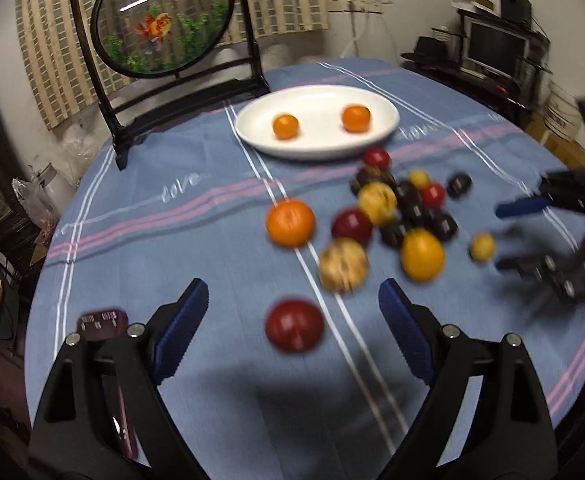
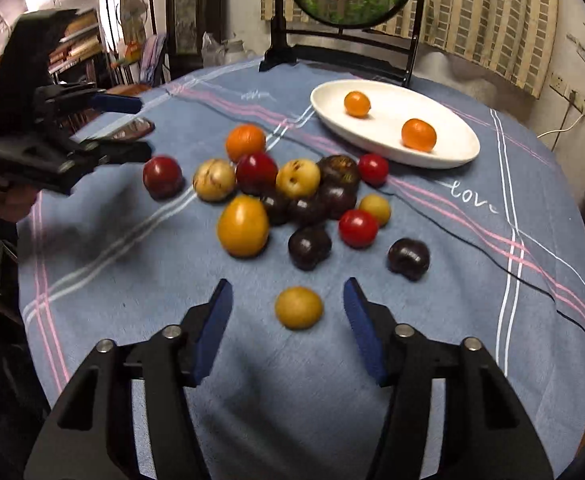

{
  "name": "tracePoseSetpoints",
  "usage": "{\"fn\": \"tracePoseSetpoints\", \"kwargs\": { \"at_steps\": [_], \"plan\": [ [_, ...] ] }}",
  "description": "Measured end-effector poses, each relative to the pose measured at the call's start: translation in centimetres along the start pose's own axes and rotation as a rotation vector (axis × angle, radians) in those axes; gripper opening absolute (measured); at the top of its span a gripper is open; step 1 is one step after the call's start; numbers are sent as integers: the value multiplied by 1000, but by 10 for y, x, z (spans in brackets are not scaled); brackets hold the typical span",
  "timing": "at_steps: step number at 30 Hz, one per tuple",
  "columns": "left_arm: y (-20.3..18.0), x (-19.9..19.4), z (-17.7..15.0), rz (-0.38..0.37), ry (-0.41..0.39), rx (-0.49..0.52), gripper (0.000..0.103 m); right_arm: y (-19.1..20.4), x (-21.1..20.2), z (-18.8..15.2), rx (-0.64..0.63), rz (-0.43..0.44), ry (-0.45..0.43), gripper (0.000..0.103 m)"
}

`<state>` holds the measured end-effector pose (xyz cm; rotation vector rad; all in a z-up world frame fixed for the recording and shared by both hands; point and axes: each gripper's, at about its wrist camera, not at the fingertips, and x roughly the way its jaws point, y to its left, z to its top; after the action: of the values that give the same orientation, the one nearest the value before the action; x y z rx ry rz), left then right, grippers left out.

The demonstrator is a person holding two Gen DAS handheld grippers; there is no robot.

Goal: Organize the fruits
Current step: 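Grasp the red plum with the left tool while the right tool grasps a yellow fruit, then lower the red plum and yellow fruit onto the white plate, opening both tools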

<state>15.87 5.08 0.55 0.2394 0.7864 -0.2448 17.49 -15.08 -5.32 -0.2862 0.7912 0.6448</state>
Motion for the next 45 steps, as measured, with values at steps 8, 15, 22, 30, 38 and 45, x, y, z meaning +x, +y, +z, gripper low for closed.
{"fn": "tracePoseSetpoints", "kwargs": {
  "at_steps": [8, 15, 22, 30, 38, 45],
  "plan": [
    [1, 12, -25, -29, 22, -26, 81, -12, 21, -10, 103, -2, 48, 48],
    [8, 36, -24, -67, 79, -56, 53, -8, 24, -9, 81, 2, 61, 44],
    [9, 45, -23, -70, 100, -56, 50, -7, 24, -9, 79, -1, 62, 40],
    [12, 49, -23, -76, 111, -76, 43, -8, 24, -9, 83, -5, 64, 38],
    [14, 50, -22, -84, 109, -84, 42, -8, 25, -7, 84, -14, 66, 31],
    [14, 47, -22, -107, 106, -100, 42, -9, 19, -7, 93, -12, 54, 31]
  ]
}}
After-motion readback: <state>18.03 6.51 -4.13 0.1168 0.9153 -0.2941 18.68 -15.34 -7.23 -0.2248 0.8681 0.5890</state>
